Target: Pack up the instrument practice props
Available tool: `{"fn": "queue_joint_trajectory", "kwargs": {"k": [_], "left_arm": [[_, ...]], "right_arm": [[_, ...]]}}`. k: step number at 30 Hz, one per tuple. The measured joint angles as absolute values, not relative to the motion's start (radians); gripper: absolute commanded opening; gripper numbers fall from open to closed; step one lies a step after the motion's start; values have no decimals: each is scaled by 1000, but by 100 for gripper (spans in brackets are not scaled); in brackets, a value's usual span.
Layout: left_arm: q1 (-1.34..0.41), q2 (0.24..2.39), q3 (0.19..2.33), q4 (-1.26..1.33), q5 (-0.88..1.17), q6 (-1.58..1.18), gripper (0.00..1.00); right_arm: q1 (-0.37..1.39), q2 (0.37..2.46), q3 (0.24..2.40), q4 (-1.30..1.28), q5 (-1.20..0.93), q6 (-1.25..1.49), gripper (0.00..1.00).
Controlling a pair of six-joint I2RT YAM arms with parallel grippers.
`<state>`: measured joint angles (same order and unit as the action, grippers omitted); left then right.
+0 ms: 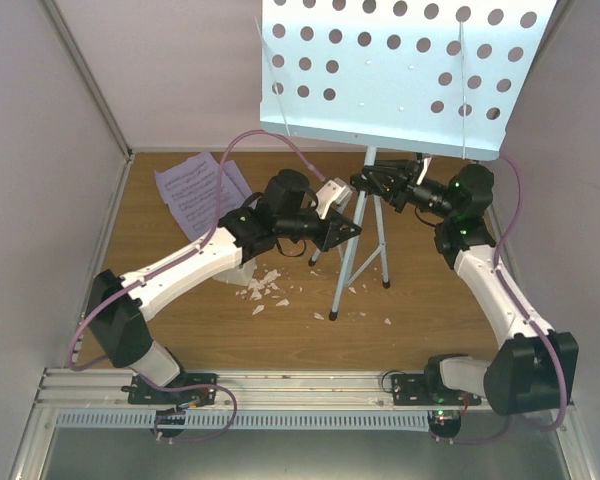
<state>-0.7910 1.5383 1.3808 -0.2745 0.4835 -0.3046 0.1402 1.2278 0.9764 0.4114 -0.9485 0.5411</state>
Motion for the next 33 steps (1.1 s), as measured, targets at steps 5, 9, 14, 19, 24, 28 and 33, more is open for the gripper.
{"fn": "queue_joint_trajectory", "kwargs": {"k": [5,9,14,19,24,28,33], "left_arm": [[-788,1422,1250,-276,495,-403,0],[-785,1357,1130,-277,483,-497,0],[-778,1341,1039,-278,451,-582,0],[-777,1341,977,-271,411,-621,0],[-777,1346,950,-213,382,-596,14],[-777,1353,950,-139,375,-559,50],[-777,1388,937,-117,365,-538,99]], "right_arm": [[197,1204,877,425,-871,712,1],[238,1232,770,432,-818,857,1],[278,1329,688,431,-764,999,1],[292,1405,619,457,-734,1100,1],[292,1480,555,497,-701,1158,0],[292,1547,517,485,-670,1166,0],[292,1566,497,485,-654,1182,0]]}}
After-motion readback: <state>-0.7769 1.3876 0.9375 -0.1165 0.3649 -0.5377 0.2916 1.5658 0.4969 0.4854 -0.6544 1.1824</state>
